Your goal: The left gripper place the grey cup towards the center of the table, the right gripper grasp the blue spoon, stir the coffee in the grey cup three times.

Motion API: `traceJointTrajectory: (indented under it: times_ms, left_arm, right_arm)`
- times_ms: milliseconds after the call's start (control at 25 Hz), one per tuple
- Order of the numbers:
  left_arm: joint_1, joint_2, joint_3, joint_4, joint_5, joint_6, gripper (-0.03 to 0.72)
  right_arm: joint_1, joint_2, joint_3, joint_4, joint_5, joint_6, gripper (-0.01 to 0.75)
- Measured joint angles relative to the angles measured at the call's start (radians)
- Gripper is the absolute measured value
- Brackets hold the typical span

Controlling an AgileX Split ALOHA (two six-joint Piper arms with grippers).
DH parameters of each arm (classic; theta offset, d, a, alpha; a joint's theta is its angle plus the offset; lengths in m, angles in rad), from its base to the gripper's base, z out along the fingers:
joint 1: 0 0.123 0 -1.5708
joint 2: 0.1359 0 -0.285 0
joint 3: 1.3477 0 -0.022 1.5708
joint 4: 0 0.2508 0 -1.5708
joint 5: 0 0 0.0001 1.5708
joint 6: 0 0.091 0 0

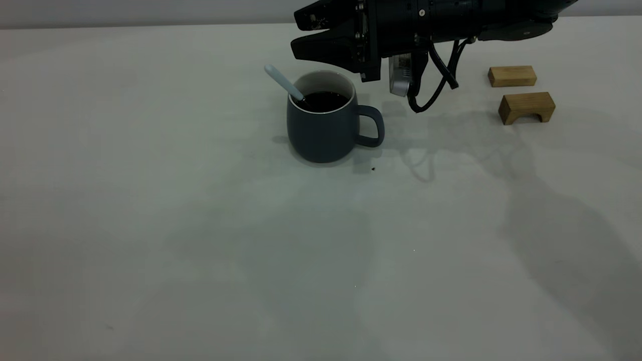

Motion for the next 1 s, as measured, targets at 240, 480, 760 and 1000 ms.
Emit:
traceJointTrajectory:
  times_ms: [240, 480, 760, 1000]
  left_arm:
    - [0.0, 0.0, 0.0, 0.0, 0.0, 0.0, 0.583]
    - [0.0, 0.0, 0.0, 0.0, 0.0, 0.0, 0.583]
    - [0.0, 0.0, 0.0, 0.0, 0.0, 0.0, 0.583]
    - [0.0, 0.0, 0.0, 0.0, 0.0, 0.0, 0.583]
  right_arm:
    - [-0.036, -0.01, 0.0, -0.15, 0.002, -0.084, 0.501]
    - [-0.076, -0.188, 0.0, -0.796, 0.018, -0.143, 0.502]
    - [-0.082, -0.461, 0.0, -1.409, 0.048, -0.262, 0.502]
    - [-0.084, -0.73, 0.0, -1.53, 0.068, -0.426, 0.502]
